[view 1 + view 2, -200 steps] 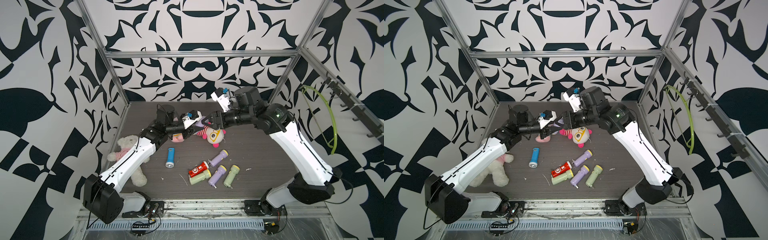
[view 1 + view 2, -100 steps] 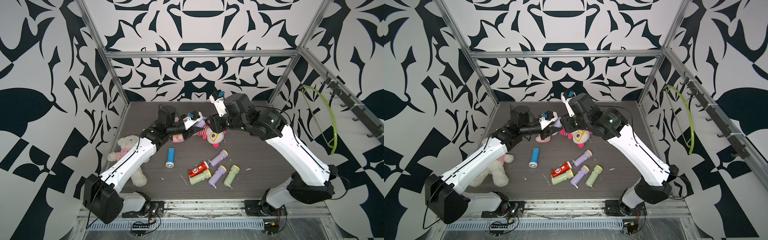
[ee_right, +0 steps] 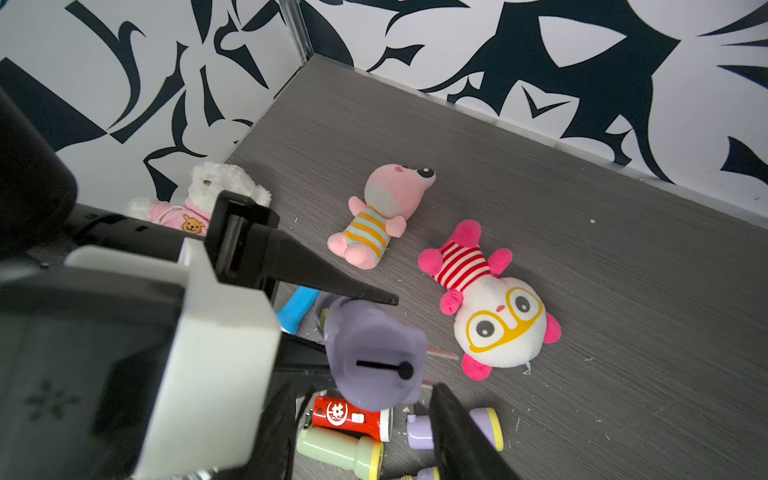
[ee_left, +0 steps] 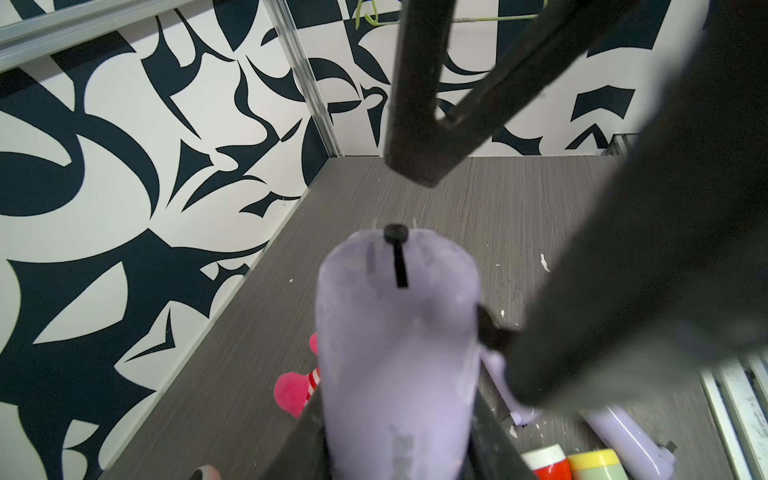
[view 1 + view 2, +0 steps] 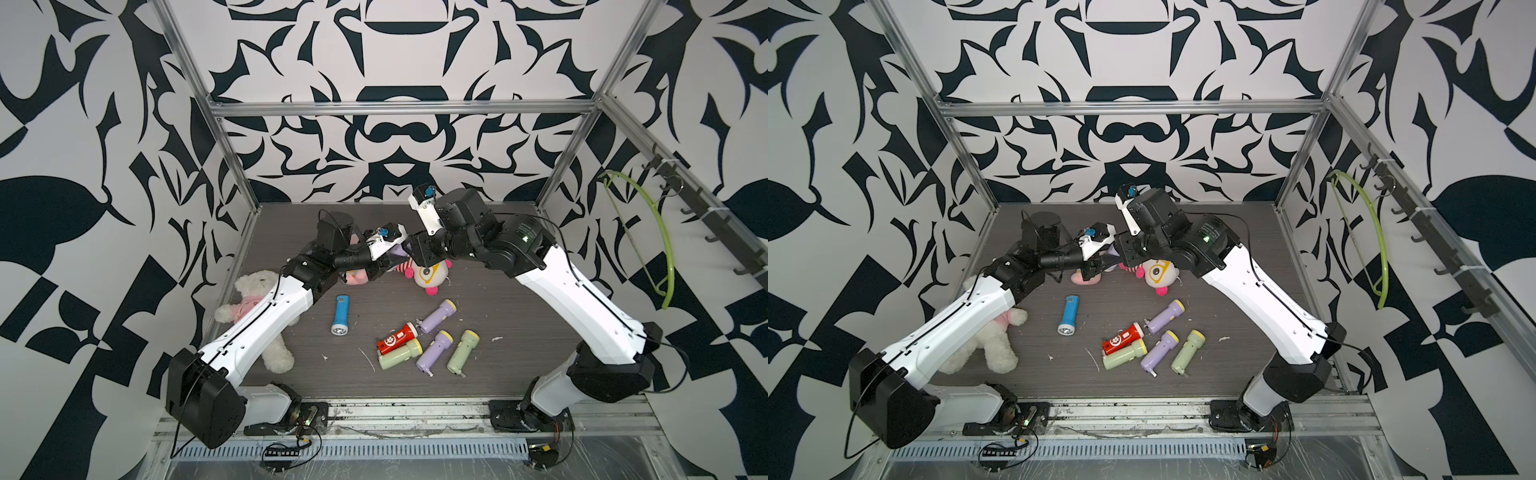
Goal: Close the plug at the bottom of the flashlight
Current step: Close the plug of the flashlight.
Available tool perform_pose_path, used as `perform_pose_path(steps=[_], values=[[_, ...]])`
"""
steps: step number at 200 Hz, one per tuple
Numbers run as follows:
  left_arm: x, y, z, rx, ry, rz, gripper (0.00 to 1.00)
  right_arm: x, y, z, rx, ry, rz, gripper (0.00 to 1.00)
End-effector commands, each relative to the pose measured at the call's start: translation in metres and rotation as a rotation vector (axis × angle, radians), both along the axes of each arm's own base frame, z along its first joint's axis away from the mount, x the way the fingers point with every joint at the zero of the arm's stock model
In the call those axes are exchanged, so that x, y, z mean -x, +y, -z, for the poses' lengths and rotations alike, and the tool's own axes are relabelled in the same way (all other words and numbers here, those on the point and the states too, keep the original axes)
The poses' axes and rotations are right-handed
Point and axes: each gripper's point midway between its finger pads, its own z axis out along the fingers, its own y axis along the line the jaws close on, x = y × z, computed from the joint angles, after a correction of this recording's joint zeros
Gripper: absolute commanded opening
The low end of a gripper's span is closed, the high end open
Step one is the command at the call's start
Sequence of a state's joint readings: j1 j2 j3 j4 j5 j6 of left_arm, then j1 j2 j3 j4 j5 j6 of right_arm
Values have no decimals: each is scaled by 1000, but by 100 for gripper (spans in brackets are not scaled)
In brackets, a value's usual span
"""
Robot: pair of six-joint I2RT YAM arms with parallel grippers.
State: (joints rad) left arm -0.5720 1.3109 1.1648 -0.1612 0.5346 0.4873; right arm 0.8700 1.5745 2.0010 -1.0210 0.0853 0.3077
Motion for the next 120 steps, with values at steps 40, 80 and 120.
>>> perform_pose_path(steps=[40,80,120], values=[[12,-4,-20,25,-35,46,0,-8,12,-10,-92,1,-20,51],[16,-6,-20,25,-37,61,0,-12,11,-9,-109,9,-13,50],[17,-8,-17,18,-31,71,0,-14,12,-10,-112,6,-20,49]])
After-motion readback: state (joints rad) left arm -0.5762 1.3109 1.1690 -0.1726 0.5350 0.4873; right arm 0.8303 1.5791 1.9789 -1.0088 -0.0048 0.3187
